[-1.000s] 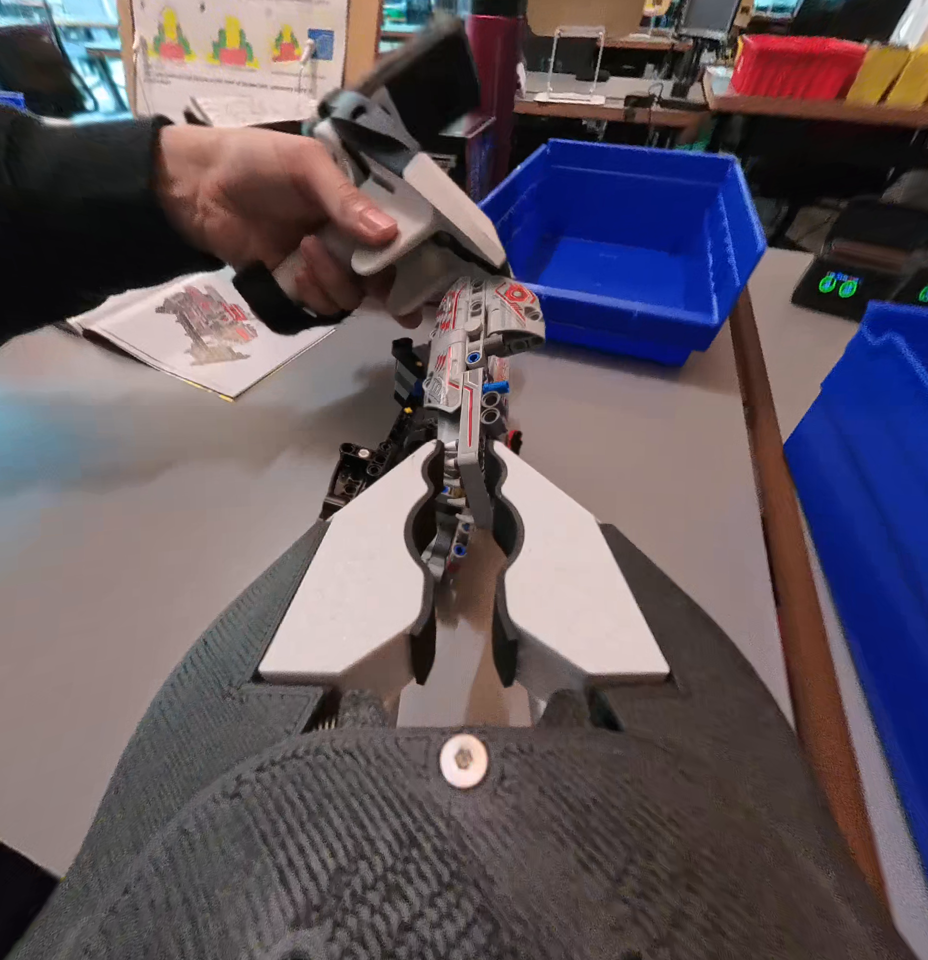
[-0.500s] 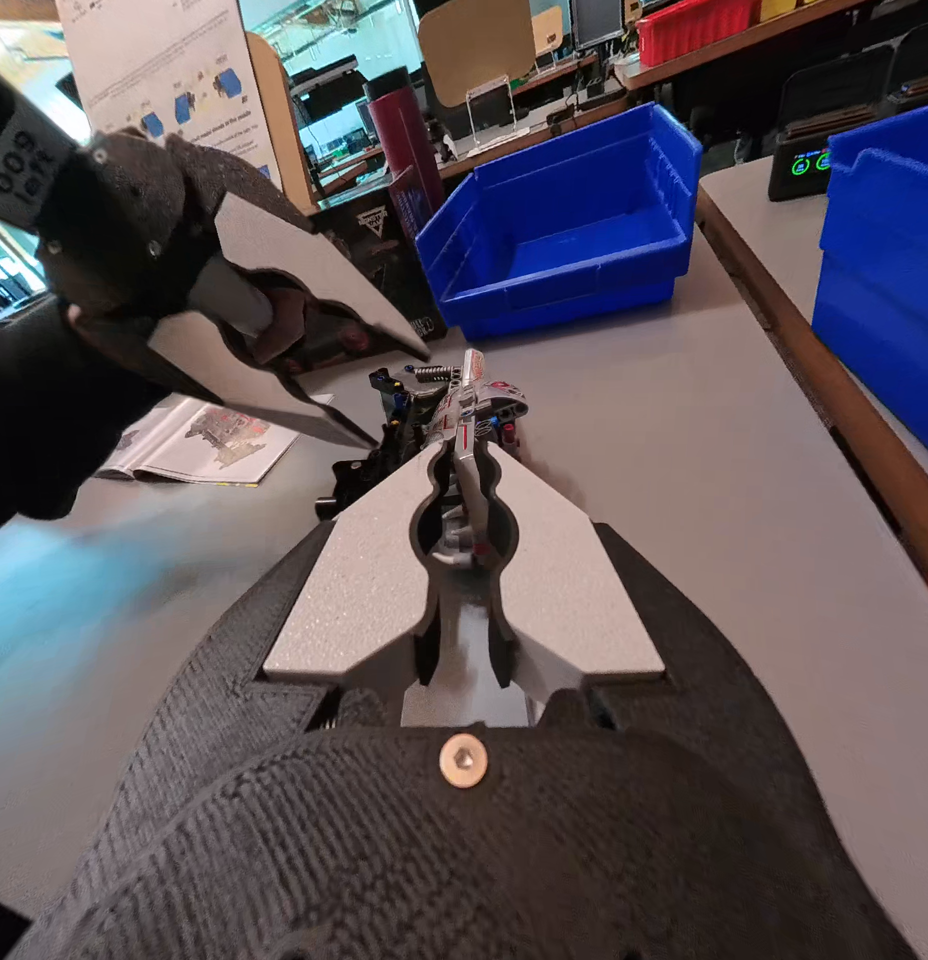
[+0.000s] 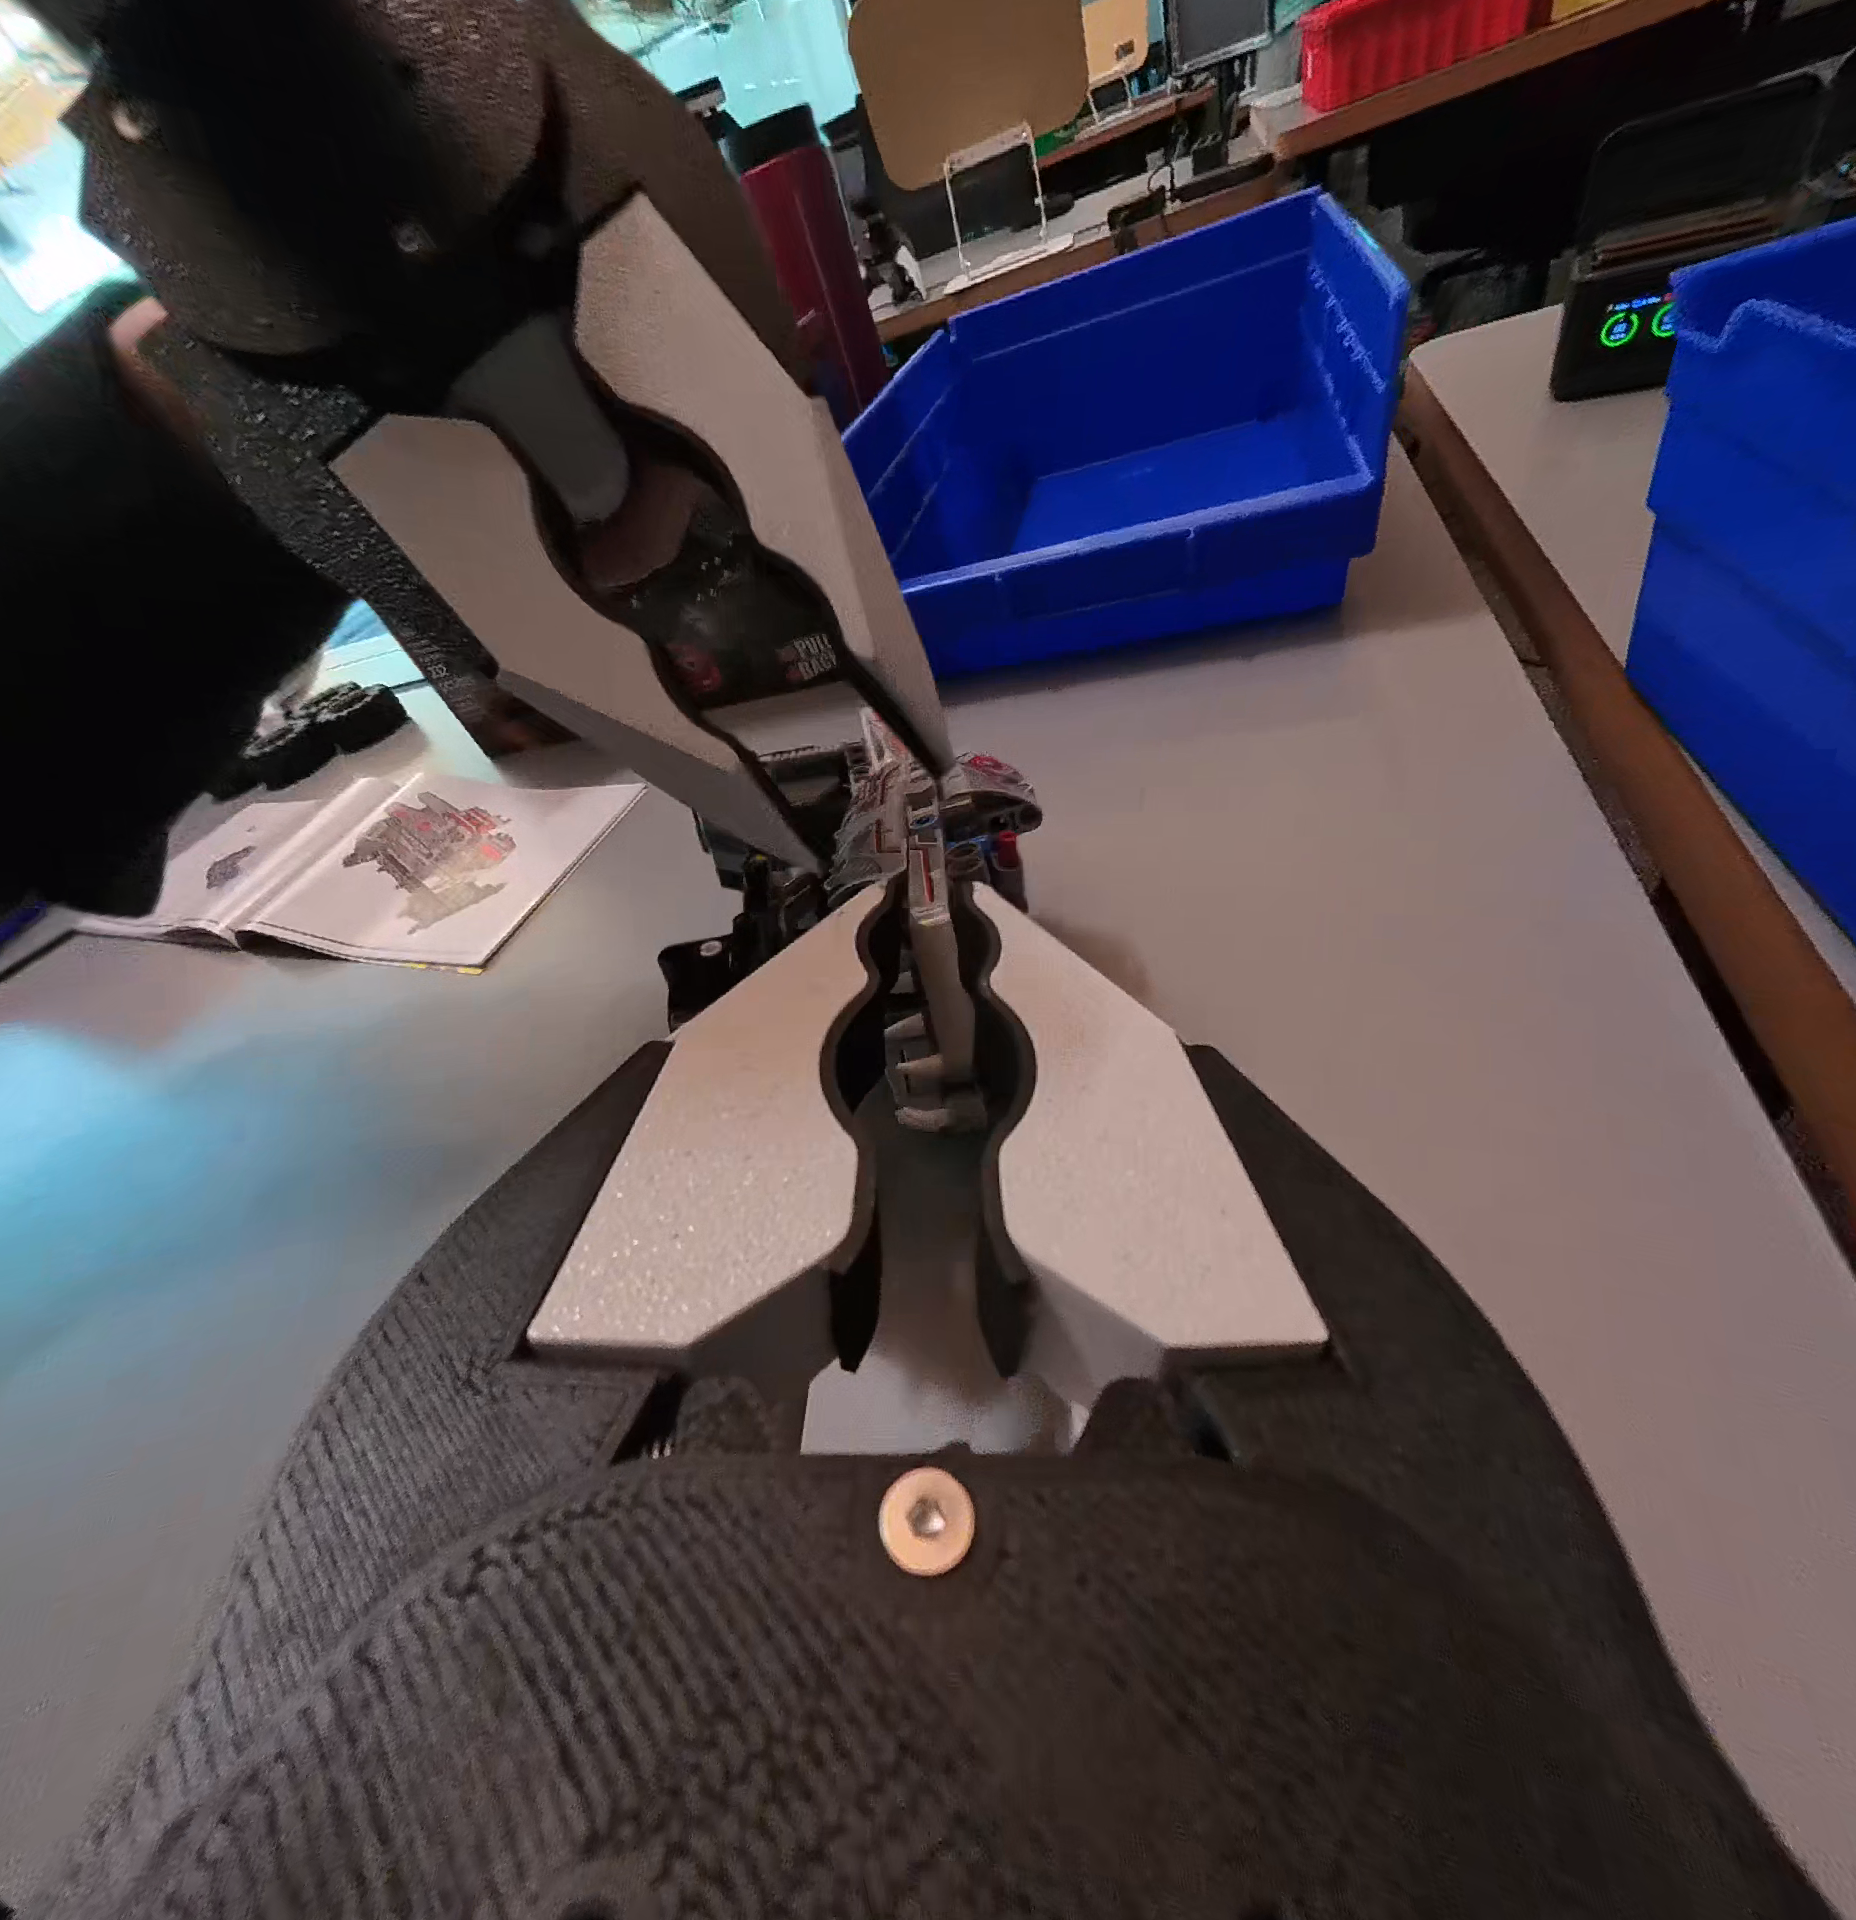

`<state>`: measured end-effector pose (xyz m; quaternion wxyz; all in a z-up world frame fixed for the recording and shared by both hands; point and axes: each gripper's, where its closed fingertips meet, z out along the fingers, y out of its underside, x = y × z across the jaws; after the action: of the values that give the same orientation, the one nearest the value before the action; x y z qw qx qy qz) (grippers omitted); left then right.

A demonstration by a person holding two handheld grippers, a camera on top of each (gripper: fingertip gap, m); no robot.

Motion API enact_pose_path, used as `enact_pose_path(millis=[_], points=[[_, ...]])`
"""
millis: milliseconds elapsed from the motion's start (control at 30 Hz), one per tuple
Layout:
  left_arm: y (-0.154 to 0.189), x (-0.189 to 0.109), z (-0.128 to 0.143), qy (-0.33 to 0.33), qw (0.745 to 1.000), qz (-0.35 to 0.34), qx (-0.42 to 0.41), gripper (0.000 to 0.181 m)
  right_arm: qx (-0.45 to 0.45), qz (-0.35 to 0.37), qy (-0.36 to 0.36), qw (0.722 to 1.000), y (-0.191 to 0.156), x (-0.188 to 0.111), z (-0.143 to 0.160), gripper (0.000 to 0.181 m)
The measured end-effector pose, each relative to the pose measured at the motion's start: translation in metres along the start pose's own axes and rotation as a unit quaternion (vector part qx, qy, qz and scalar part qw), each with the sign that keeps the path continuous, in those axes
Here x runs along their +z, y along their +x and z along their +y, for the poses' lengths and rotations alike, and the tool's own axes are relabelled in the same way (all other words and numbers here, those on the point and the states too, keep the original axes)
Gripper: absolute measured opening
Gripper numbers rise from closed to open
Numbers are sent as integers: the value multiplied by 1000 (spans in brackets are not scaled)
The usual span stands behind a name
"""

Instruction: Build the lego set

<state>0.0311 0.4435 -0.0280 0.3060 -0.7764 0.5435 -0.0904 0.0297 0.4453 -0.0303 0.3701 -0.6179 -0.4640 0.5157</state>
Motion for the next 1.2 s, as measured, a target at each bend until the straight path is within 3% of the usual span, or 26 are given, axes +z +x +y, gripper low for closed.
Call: enact_pose_path(millis=[167, 333, 400, 700, 900, 1067, 1200], points=[[-17, 7, 4, -33, 998, 54, -3, 11, 1, -7, -12, 1000, 4, 1, 1, 8], [-2, 11, 2, -41, 982, 183, -33, 12, 7, -16, -33, 999, 6, 4, 9, 7], [0, 13, 8, -64, 977, 201, -32, 12, 9, -13, -32, 999, 7, 5, 8, 7], [-10, 25, 21, -141, 979, 143, 16, 24, -3, -6, -28, 1000, 11, 10, 5, 6], [-7, 28, 21, -143, 979, 143, 4, 13, -11, -2, -18, 1000, 11, 8, 2, 0], [-12, 20, 23, -133, 988, 80, -20, 13, -40, 12, -1, 999, 14, -10, -11, 38], [-15, 2, 25, -93, 994, 40, -50, 13, -75, 13, 36, 996, 13, -22, -24, 51]])
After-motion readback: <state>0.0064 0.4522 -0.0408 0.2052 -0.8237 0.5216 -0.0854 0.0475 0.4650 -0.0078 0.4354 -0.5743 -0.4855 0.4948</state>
